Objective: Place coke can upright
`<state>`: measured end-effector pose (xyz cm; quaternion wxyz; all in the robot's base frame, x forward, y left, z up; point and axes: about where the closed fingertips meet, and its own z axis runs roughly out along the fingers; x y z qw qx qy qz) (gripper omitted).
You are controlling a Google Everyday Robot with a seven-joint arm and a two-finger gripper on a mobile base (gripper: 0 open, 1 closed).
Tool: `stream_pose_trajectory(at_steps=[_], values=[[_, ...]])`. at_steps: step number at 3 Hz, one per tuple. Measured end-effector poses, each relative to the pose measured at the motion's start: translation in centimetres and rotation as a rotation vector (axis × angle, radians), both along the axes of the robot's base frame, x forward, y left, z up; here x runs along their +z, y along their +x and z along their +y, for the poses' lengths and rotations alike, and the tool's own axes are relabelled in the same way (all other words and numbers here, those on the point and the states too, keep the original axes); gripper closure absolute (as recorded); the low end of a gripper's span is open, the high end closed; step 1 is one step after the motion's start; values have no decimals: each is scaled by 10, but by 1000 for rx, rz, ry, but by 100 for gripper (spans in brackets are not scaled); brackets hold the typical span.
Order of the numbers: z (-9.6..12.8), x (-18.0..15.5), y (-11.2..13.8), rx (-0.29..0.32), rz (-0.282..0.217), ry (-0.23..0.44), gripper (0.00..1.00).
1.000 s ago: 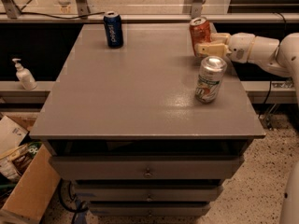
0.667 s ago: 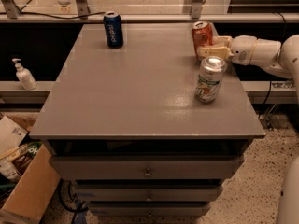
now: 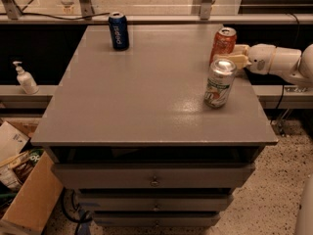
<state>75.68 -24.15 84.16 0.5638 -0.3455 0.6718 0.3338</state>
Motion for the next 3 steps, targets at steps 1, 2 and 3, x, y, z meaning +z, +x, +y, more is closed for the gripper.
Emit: stream_pose_trajectory(at_steps=[1,2,3], values=[[-1,1,0,-1,2,0,83],[0,4,0,-1,2,0,59],[0,4,0,-1,2,0,36]])
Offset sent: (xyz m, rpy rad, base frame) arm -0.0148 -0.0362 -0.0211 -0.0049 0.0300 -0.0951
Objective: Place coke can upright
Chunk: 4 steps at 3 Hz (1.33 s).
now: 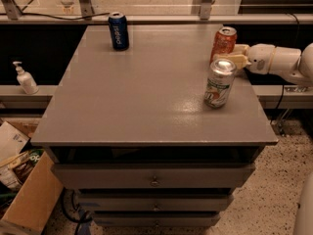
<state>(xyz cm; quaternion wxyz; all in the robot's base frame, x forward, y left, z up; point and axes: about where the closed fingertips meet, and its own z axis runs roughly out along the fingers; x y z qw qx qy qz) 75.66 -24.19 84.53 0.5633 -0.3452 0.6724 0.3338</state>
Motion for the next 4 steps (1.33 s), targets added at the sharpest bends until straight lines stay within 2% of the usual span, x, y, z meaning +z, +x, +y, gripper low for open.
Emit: stream_pose_trajectory(at_steps=[1,2,3,4], values=[[0,0,0,0,0,0,12],[-6,-10,-3,-32,10,38,0],[-17,-3,-12,-53,-9,67,0],[-45,27,-28,-108,-81,43,0]])
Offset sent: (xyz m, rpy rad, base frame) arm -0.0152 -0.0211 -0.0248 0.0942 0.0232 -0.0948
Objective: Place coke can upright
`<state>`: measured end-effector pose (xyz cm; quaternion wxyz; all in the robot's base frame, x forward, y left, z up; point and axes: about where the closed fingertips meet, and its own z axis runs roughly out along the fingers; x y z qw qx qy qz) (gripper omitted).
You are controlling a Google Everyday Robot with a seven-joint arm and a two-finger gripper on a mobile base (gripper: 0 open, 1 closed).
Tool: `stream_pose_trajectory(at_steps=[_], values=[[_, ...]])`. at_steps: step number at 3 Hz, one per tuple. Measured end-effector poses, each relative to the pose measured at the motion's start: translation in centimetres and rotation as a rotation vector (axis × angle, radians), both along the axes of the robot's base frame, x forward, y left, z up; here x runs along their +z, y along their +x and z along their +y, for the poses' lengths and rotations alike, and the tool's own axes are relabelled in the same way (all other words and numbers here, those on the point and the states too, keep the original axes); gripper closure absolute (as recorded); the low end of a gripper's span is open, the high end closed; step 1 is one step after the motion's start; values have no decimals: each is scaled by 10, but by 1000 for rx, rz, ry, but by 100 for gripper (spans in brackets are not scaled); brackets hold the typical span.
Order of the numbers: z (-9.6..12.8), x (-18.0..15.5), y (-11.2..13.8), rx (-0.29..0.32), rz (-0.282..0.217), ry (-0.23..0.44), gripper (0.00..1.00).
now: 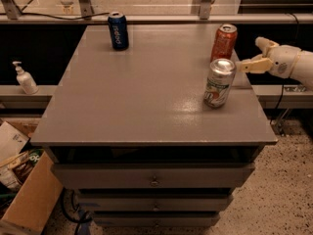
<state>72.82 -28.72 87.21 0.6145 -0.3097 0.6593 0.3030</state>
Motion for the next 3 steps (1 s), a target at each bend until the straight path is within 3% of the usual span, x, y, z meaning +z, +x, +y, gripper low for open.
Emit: stream_pose_trajectory(at_steps=[2,3], values=[[-54,87,-56,-110,-181,-87,0],[-59,91,-60,-118,-190,-93,0]])
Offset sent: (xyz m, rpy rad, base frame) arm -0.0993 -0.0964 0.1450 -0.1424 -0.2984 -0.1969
